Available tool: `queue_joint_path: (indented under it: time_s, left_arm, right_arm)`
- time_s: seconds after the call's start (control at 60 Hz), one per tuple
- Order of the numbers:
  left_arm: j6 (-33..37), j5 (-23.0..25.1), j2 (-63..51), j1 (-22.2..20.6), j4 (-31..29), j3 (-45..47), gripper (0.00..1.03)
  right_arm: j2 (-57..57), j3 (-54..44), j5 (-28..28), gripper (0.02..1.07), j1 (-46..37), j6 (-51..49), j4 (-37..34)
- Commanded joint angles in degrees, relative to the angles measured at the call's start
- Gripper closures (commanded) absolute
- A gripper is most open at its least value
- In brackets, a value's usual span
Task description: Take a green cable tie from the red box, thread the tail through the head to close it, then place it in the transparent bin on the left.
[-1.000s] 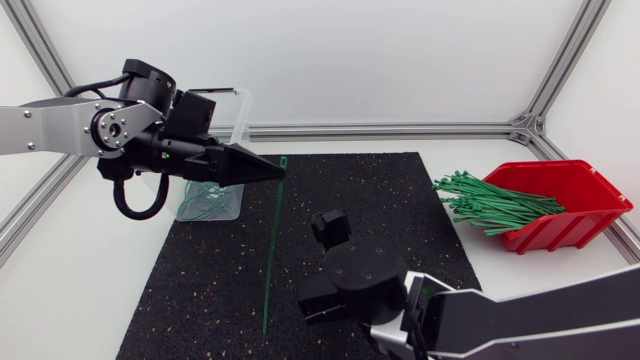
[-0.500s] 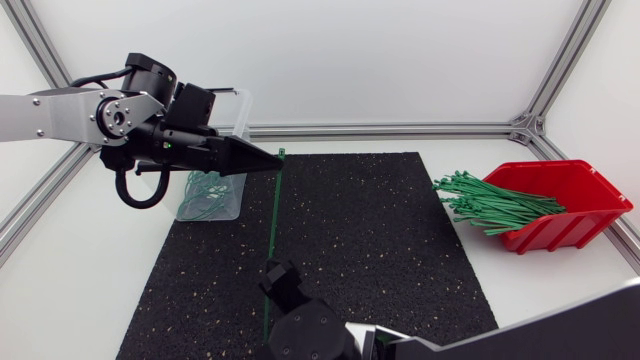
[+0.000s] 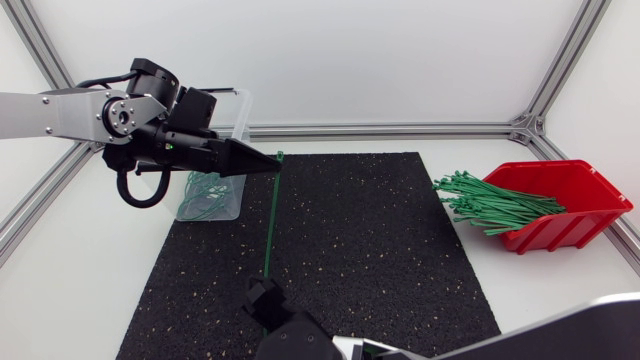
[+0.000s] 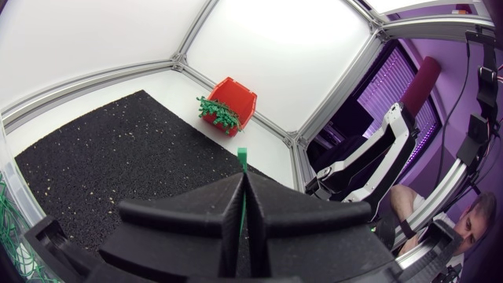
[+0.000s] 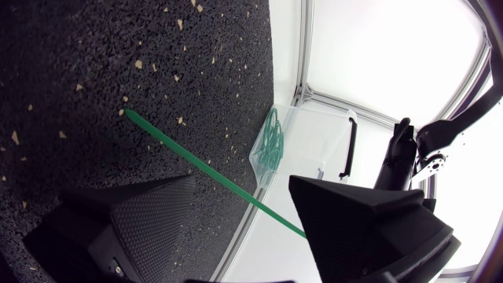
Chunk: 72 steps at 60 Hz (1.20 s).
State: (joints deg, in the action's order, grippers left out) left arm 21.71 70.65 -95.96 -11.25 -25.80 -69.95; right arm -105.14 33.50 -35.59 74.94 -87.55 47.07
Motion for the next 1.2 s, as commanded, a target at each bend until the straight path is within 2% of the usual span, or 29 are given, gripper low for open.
queue_joint_path:
  time_s: [0.0, 0.033, 0.067, 0.417, 0.567, 0.817, 1.05, 1.183]
  left_arm:
    - [1.9, 0.5, -1.0, 0.7, -1.4, -1.9, 1.00]
    - [1.9, 0.5, -1.0, 0.7, -1.4, -1.9, 1.00]
    - [2.0, 0.5, -1.0, 0.8, -1.5, -2.0, 1.00]
    - [3.4, -0.2, -1.3, 0.9, -2.9, -2.1, 1.00]
    - [4.0, -0.5, -1.8, 0.7, -3.7, -2.8, 1.00]
    - [4.1, -0.5, -1.8, 0.8, -4.4, -3.2, 1.00]
    - [4.1, -0.5, -2.7, 0.9, -4.5, -3.8, 1.00]
    - [4.1, -0.5, -3.0, 0.9, -4.9, -4.3, 1.00]
  right_arm:
    - [-1.0, 0.7, 0.4, 0.31, 0.1, -2.0, 1.7]
    - [-1.1, 0.3, 1.1, 0.32, 0.1, -2.2, 2.0]
    - [-1.3, -0.3, 2.1, 0.41, 0.0, -3.3, 2.1]
    - [-1.8, -1.9, 4.6, 0.46, -1.8, -3.8, 3.4]
    - [-1.6, -2.4, 6.4, 0.54, -1.9, -5.3, 3.8]
    - [-2.0, -2.7, 10.3, 0.57, -4.6, -6.2, 5.8]
    - [-2.0, -4.5, 12.4, 0.68, -4.5, -9.0, 7.0]
    - [-1.9, -5.4, 13.4, 0.68, -4.3, -9.4, 7.7]
